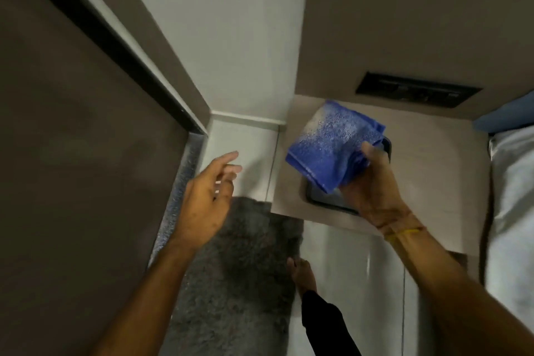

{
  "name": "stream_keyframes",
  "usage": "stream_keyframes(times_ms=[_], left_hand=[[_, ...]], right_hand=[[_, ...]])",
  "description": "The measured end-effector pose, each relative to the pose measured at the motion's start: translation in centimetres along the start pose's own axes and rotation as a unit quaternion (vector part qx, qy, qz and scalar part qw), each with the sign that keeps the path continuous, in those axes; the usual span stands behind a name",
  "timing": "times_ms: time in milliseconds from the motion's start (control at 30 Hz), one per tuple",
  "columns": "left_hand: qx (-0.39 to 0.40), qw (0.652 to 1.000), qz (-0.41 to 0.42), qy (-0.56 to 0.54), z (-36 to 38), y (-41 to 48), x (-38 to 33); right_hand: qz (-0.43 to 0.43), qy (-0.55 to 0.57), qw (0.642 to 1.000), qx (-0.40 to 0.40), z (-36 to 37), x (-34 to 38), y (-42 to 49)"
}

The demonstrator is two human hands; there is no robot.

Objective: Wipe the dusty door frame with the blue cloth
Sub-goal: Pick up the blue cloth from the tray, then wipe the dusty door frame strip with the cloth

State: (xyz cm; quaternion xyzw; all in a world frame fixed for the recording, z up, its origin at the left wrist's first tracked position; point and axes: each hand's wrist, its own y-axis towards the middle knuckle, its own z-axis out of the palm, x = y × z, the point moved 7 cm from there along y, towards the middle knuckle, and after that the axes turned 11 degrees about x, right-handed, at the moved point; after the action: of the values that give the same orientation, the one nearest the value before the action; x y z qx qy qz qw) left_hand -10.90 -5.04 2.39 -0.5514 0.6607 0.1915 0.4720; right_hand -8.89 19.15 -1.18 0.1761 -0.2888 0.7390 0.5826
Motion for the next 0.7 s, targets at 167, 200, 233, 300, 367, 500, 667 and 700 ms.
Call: stream_keyframes(times_ms=[167,200,233,300,367,500,667,700], left_hand=[[-0.141,0.983,0.117,0.028,-10.1,-8.6,-9.6],[-0.18,0.972,0.141,0.051,-12.4,-11.6,-11.7],[-0.217,0.959,0.163,0.08,-14.3,-14.5,-13.6],[-0.273,0.932,0.199,0.132,-17.8,-20.9,-17.0],[-0.321,0.906,0.212,0.178,-21.7,-29.1,-19.4],[-0.409,0.835,0.201,0.307,-28.6,-45.9,-22.2],[-0.534,0.71,0.146,0.436,-33.3,-62.5,-24.5],[-0.553,0.679,0.134,0.463,-33.9,-65.3,-24.6]], right_hand=[[0.001,-0.091,0.993,0.071,16.1,-1.0,-3.0],[-0.008,-0.116,0.99,0.078,19.5,-1.2,-3.9],[-0.015,-0.137,0.986,0.093,22.7,-1.3,-4.9],[-0.02,-0.15,0.98,0.129,28.9,-2.2,-7.0],[-0.005,-0.133,0.975,0.18,36.2,-4.5,-9.5],[0.008,-0.147,0.936,0.32,51.8,-10.1,-15.6],[-0.141,-0.291,0.829,0.456,68.2,-15.1,-26.3],[-0.203,-0.319,0.793,0.479,71.0,-15.7,-28.8]])
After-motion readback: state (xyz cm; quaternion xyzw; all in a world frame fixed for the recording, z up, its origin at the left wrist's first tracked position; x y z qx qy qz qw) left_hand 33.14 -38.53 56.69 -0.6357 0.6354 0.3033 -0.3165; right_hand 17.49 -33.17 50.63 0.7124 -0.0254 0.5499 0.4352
